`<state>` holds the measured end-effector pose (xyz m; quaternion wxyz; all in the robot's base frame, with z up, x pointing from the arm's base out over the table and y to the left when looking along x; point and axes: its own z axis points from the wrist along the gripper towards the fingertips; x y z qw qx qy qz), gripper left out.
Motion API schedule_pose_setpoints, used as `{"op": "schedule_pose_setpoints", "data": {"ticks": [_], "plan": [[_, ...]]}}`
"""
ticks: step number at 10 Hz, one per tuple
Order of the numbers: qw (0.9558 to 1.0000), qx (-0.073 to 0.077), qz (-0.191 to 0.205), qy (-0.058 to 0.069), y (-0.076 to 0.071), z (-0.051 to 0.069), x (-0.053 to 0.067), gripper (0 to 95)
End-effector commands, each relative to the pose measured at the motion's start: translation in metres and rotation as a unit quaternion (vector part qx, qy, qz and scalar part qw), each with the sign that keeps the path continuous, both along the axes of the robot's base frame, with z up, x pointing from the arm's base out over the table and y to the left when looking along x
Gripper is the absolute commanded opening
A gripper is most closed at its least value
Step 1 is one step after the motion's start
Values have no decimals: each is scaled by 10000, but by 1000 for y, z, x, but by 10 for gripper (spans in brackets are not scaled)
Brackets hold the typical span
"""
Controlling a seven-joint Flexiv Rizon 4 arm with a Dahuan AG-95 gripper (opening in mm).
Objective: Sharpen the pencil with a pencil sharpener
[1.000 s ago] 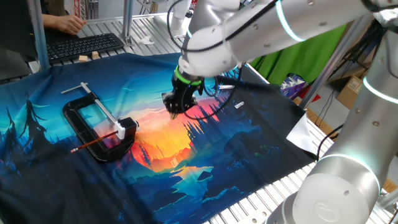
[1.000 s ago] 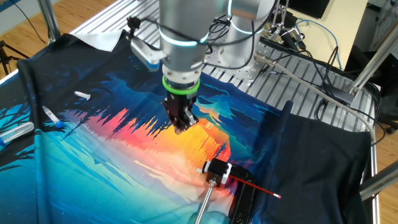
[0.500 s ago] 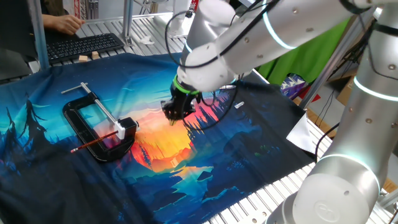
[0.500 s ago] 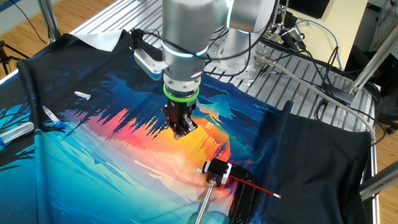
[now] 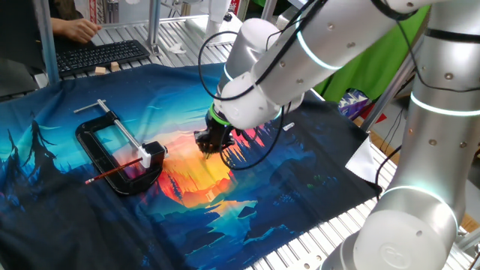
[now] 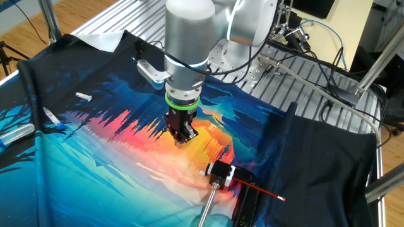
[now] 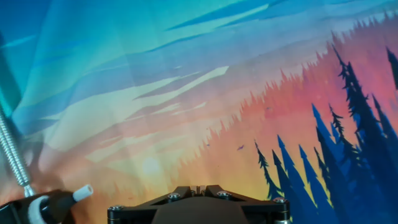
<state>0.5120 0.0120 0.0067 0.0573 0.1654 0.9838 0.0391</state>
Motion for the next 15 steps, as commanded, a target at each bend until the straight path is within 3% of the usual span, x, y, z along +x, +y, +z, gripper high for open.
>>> {"op": "schedule_pose_setpoints", "data": {"ticks": [1,4,12,13,15], "plan": [[10000,9,-36,53,0,3,2,0],[9999,50,-77,107,-1,3,3,0],[9999,47,-98,90,-1,3,1,0],[9998,56,-146,157,-1,3,1,0],[9989,86,-183,422,-1,3,1,0]]}}
